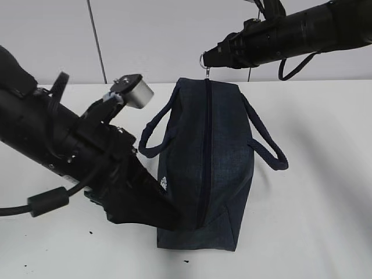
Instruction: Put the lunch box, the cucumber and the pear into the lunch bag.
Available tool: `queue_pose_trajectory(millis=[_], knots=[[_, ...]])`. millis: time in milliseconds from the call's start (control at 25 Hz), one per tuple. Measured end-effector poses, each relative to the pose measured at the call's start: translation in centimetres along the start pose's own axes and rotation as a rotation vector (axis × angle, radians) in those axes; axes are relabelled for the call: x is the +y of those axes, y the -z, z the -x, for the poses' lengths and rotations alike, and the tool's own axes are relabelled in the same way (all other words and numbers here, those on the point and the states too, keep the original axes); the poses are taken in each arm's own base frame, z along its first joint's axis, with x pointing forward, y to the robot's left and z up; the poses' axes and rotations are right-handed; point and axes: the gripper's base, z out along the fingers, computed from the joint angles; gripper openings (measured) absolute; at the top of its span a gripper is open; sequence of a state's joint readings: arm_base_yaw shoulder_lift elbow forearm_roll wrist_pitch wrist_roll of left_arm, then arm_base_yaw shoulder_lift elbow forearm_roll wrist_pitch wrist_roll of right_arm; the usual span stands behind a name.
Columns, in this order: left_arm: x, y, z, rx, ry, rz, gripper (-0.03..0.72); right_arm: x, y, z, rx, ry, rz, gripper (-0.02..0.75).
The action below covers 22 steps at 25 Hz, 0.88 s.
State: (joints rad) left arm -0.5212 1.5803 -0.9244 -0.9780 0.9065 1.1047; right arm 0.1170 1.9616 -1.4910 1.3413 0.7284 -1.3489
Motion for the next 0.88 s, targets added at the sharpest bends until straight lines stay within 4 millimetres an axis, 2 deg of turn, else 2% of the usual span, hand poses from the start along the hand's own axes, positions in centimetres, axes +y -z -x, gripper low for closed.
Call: queue_pose_trajectory(millis=[200, 440, 640, 880], knots=[[-2.0, 2.8, 0.5, -0.047, -0.002, 0.053, 0.442, 0.0, 0.0, 0.0, 0.003, 0.0, 0.002, 0.006], [-3.6, 6.3, 2.0, -0.276, 0.026, 0.209, 0.442, 0.0, 0.0, -0.2, 0.021, 0.019, 0.004, 0.006], [-3.0, 7.3, 3.3, -0.391, 0.073, 0.304, 0.442, 0.0, 0.0, -0.3, 0.033, 0.032, 0.006, 0.006], [-1.0, 7.1, 6.8, -0.452, 0.106, 0.336, 0.442, 0.2, 0.0, -0.3, 0.038, 0.022, 0.025, 0.006]])
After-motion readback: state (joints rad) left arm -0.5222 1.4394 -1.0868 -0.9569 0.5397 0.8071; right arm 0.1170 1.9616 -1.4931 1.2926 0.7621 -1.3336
